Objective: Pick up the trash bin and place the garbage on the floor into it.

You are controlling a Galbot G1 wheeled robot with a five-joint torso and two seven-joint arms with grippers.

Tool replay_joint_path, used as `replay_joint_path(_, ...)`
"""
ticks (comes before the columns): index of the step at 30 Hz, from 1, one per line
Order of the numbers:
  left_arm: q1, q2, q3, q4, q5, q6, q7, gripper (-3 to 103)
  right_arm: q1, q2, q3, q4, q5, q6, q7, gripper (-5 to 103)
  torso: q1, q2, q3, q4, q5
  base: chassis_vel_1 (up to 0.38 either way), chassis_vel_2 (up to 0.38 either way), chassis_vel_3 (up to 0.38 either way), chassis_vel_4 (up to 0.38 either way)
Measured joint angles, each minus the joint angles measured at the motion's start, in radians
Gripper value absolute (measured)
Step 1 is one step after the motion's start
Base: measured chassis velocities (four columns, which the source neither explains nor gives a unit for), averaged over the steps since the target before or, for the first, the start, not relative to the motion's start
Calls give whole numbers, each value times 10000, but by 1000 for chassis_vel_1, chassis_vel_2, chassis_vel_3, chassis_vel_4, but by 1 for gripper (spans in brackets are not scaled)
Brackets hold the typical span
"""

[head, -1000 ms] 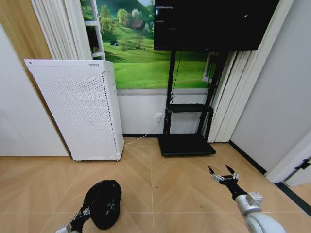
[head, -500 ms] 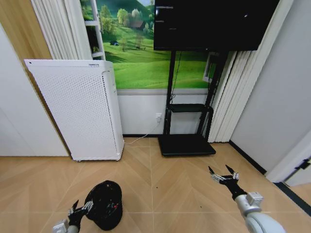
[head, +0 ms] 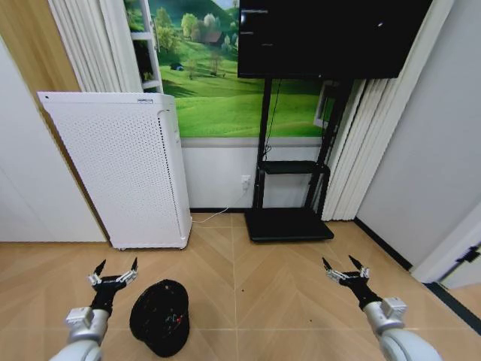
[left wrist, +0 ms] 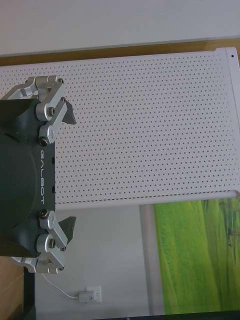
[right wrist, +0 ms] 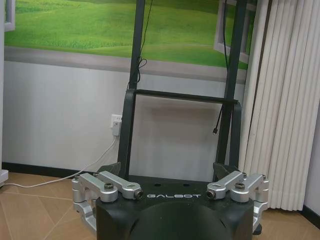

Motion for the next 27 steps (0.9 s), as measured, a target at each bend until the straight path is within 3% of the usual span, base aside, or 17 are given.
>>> replay_joint_path(10, -993, 169, 975, 465, -197, 217, -113, 100, 0, 0, 0, 0, 0, 0, 0, 100, 0, 0, 0, -1, 0, 0, 0, 0, 0)
replay_joint_path(27, -1012, 19, 1187, 497, -80, 350, -227, 100, 0, 0, 0, -1, 0, 0, 0, 100, 0, 1, 0, 0, 0, 0, 0, 0, 0)
